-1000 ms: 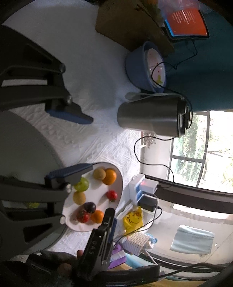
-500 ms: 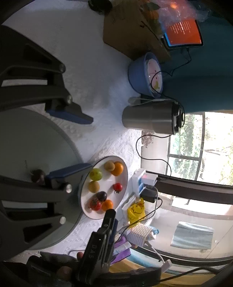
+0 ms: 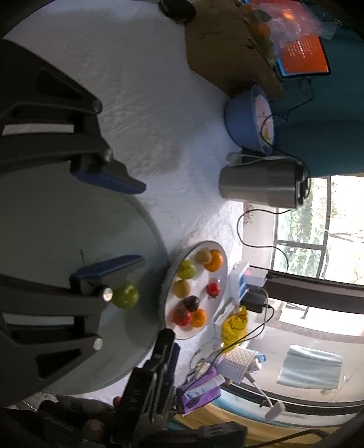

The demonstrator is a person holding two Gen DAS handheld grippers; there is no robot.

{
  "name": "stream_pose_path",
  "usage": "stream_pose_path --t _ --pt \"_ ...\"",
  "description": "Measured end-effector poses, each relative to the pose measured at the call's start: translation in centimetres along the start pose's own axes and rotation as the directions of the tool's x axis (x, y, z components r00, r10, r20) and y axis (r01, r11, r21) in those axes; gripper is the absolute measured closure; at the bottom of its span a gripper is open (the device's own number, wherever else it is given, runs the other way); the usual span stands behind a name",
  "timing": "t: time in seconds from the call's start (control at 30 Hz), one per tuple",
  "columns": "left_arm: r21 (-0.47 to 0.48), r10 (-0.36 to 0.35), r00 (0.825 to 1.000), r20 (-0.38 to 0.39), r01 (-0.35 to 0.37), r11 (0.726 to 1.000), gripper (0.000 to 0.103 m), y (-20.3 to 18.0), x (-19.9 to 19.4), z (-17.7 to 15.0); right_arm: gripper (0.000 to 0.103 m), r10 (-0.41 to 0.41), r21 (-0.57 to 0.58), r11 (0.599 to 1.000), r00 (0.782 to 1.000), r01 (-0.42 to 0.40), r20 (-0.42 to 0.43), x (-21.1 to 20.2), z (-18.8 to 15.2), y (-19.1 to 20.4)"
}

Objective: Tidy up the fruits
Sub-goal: 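Move both tools back to the mat toward the green tomato and dark plum, then grasp the green tomato with the right tool while the left tool grasps the dark plum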

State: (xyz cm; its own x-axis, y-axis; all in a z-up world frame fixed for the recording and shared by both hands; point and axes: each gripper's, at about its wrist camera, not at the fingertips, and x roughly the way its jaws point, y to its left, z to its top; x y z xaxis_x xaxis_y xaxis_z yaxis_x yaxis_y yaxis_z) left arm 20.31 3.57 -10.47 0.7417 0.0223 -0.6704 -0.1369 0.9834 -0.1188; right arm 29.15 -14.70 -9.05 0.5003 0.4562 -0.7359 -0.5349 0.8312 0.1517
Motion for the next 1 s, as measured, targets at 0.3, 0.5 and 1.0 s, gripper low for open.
stream_pose_path --t 0.3,0.5,1.0 --pt "-0.058 -0.036 0.998 -0.057 0.033 0.998 0.054 1.3 0.8 -2.0 0.063 0.074 -0.001 0.997 0.996 -0.074 -0.046 1.1 -1.4 2.1" --pt "-0.099 -0.039 0.997 -0.060 0.033 0.995 0.041 2.5 0.6 -2.5 0.063 0.100 -0.028 0.994 0.992 -0.103 -0.081 2.5 -1.6 3.8" --pt "-0.067 -0.056 0.995 -0.082 0.050 0.997 0.041 1.2 1.2 -2.8 0.071 0.157 -0.016 0.987 0.981 -0.160 -0.111 3.5 -2.0 3.8"
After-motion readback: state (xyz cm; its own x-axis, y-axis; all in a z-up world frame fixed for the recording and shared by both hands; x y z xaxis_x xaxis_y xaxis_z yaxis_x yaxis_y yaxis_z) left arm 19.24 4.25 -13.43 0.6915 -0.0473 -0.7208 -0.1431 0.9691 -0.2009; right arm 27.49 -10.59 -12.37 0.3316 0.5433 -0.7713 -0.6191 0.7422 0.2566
